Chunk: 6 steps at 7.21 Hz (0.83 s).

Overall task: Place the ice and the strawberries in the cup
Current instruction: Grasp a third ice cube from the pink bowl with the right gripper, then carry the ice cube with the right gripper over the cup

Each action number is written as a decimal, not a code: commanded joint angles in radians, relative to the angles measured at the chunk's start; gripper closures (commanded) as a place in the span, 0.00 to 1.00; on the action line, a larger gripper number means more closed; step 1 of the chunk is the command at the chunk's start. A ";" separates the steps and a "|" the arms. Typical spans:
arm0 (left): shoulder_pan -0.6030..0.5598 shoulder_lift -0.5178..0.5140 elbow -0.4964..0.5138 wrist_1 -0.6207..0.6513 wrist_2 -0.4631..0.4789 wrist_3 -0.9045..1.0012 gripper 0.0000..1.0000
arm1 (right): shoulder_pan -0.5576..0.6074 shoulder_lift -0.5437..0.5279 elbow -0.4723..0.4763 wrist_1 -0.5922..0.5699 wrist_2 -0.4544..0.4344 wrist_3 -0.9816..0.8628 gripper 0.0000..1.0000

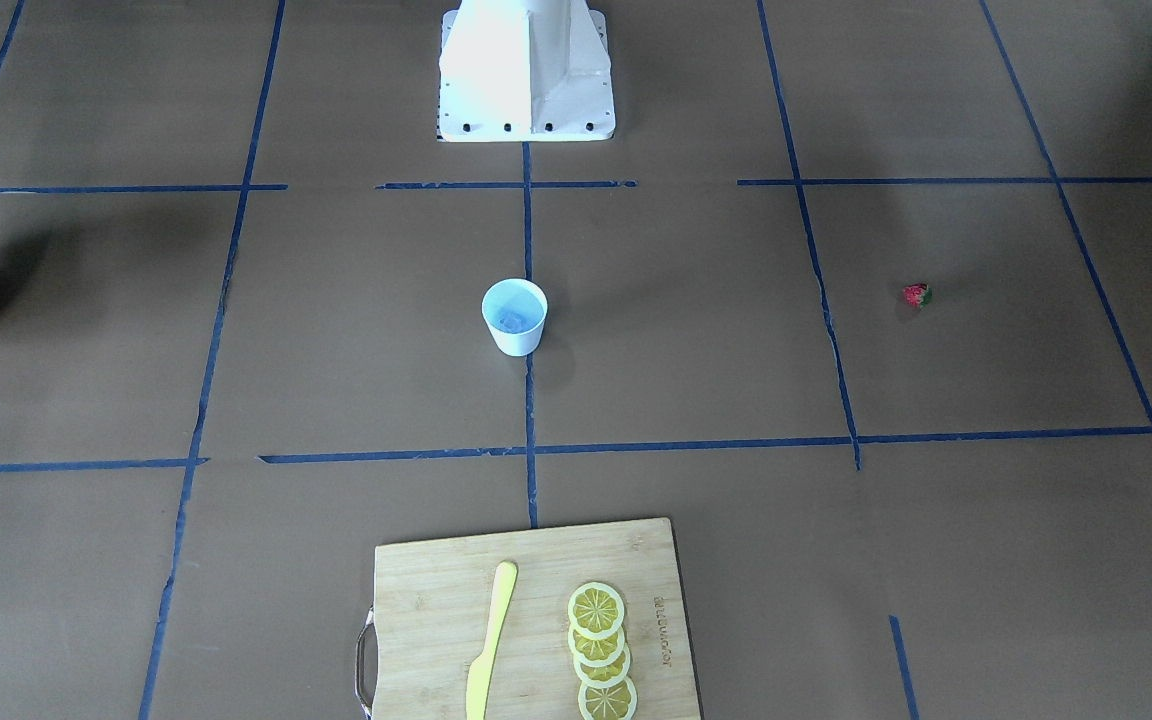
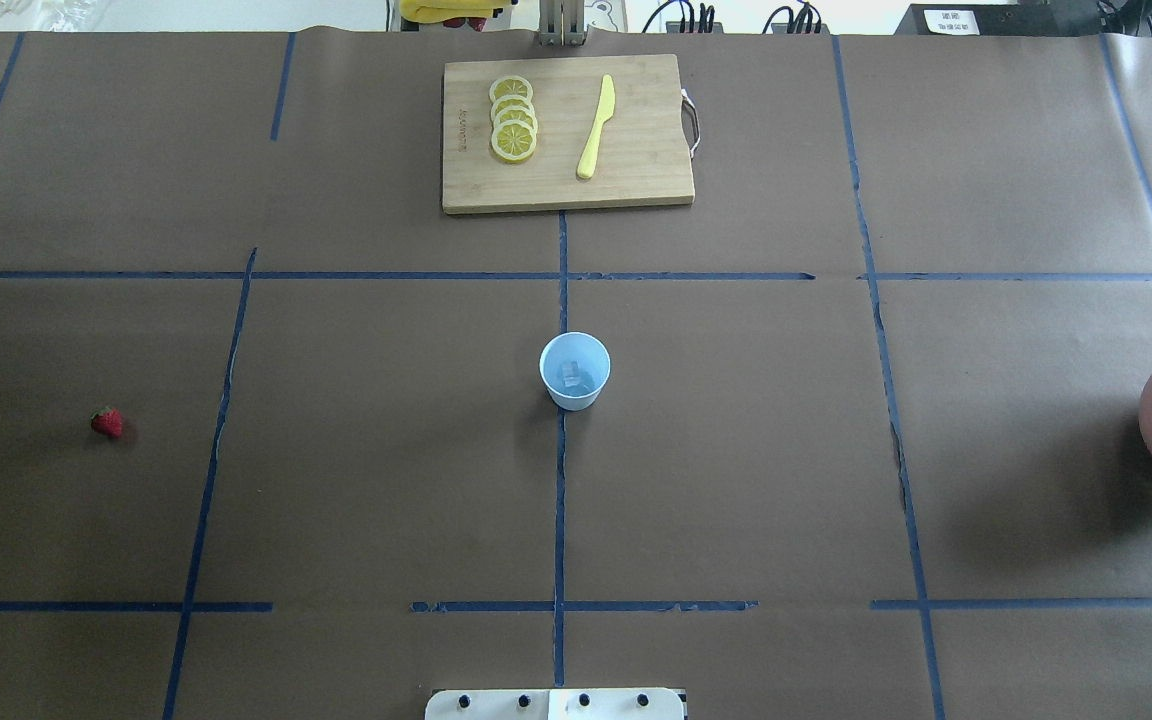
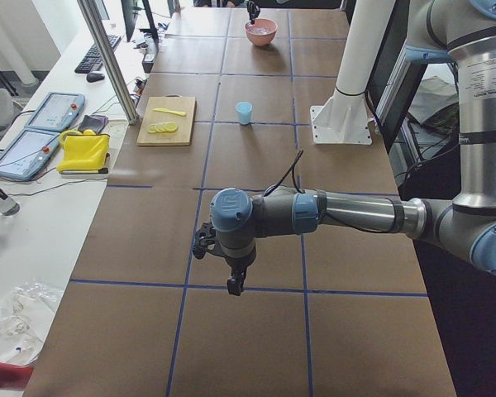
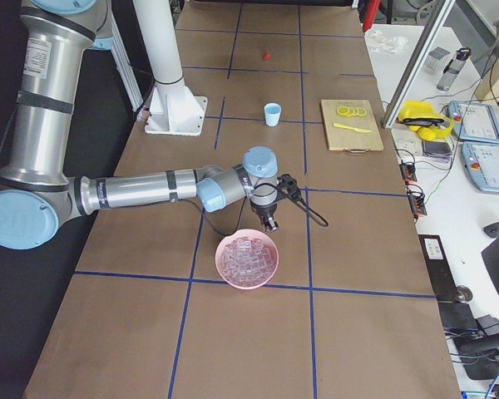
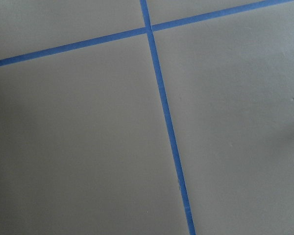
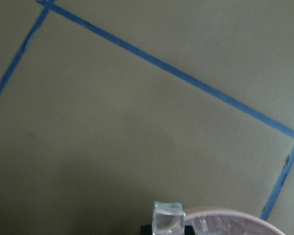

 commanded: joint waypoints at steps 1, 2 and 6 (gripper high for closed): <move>0.000 0.000 0.000 -0.001 0.000 0.000 0.00 | -0.085 0.213 0.073 -0.246 -0.004 0.134 1.00; 0.000 0.000 0.000 0.000 0.000 0.000 0.00 | -0.147 0.296 0.101 -0.310 -0.007 0.251 1.00; 0.000 -0.005 0.000 -0.001 0.000 0.000 0.00 | -0.473 0.667 0.051 -0.492 -0.171 0.713 1.00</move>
